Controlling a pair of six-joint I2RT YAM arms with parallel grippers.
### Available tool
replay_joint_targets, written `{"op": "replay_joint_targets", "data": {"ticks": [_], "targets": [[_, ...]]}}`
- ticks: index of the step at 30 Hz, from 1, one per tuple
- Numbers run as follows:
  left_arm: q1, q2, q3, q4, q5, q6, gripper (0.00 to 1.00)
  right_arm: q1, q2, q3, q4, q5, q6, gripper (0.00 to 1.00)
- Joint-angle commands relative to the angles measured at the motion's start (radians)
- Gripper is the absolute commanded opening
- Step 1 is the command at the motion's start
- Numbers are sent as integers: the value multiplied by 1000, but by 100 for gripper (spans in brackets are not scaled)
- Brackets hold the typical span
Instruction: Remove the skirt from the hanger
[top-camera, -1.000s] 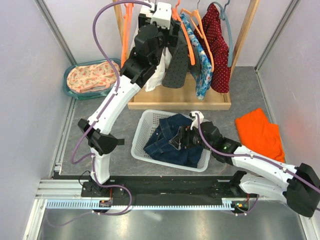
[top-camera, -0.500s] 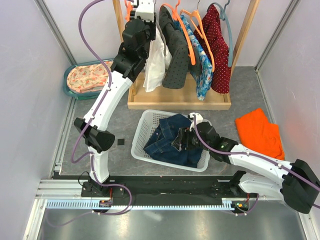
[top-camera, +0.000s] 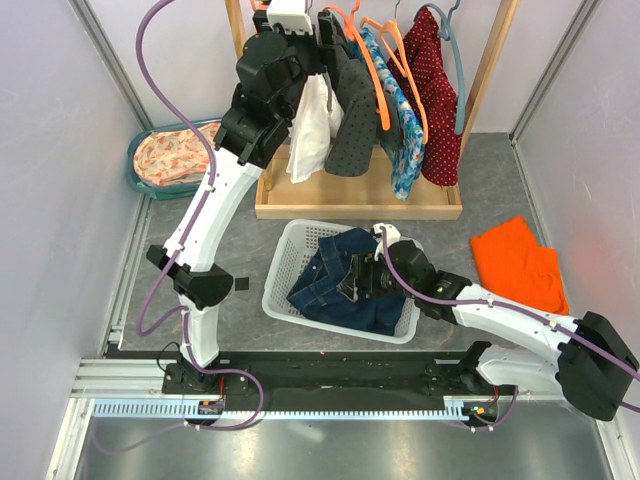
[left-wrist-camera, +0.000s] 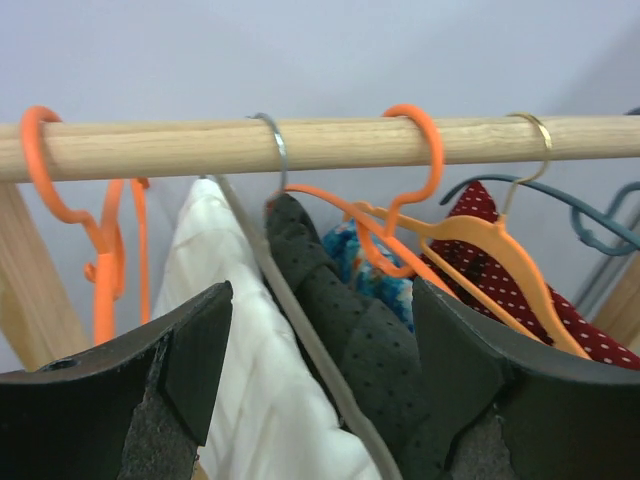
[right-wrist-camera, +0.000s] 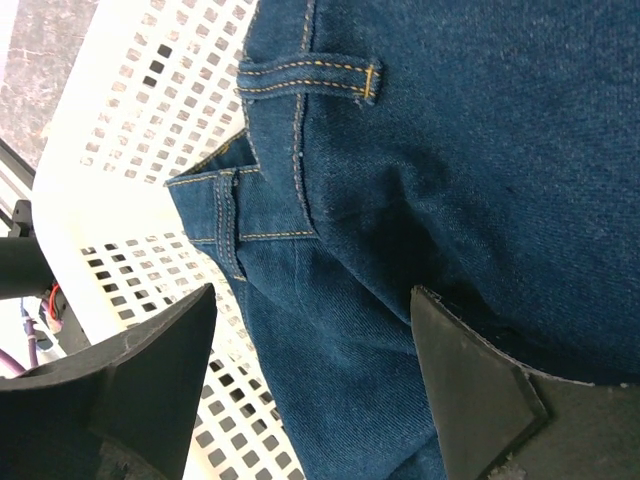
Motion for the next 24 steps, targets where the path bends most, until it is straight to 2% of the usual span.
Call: {"op": "replay_joint_targets", "data": {"ticks": [1,20,24], "targets": [[-5,13,21,-33,42,-82,79,3,-16,27,53,-12,-8,85],[5,116,-20,101,3,13,75,1,-33,21,39,11,-29,85],[27,120,-36,82,-2,-4,63,1,-31,30,39,15,-31,85]]}}
